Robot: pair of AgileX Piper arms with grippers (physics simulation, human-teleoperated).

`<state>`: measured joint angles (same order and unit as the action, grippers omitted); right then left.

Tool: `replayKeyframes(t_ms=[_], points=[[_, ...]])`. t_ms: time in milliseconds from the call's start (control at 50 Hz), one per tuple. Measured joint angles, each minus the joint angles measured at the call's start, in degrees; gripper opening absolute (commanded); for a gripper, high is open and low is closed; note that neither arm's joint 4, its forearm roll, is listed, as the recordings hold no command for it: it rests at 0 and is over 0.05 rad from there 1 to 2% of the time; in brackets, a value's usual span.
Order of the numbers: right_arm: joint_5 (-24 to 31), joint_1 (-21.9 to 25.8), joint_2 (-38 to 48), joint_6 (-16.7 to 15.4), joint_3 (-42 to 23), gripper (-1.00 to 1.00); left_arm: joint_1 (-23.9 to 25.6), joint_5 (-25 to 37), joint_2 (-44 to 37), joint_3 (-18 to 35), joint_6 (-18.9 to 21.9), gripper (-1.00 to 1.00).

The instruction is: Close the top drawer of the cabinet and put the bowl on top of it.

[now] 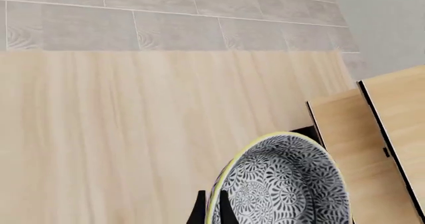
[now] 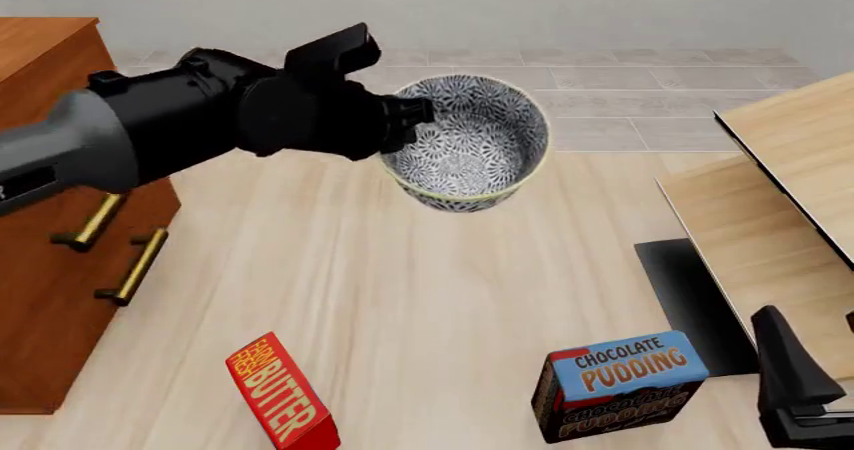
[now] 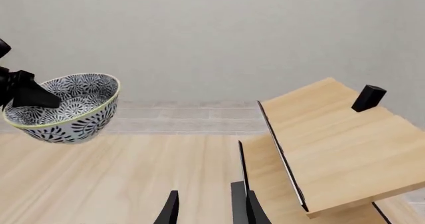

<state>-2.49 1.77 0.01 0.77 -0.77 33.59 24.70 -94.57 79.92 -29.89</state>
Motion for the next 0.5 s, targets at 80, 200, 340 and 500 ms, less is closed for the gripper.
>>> replayKeyframes(t_ms=[80, 200, 340, 500], points=[[0.1, 0.0, 0.0, -0.2, 0.0, 1.0, -0.6, 1.4, 1.8, 0.1, -0.1, -1.0], [0.1, 0.1, 0.0, -0.5, 0.0, 1.0, -1.8, 3.3, 4.1, 0.1, -0.4, -1.0], [0.3, 0.2, 0.0, -0.7, -0.1, 1.0, -3.3, 5.6, 6.5, 0.0, -1.2, -1.0], [0.4, 0.2, 0.0, -0.8, -0.1, 1.0, -5.1, 8.9, 9.3, 0.6, -1.8, -1.0]])
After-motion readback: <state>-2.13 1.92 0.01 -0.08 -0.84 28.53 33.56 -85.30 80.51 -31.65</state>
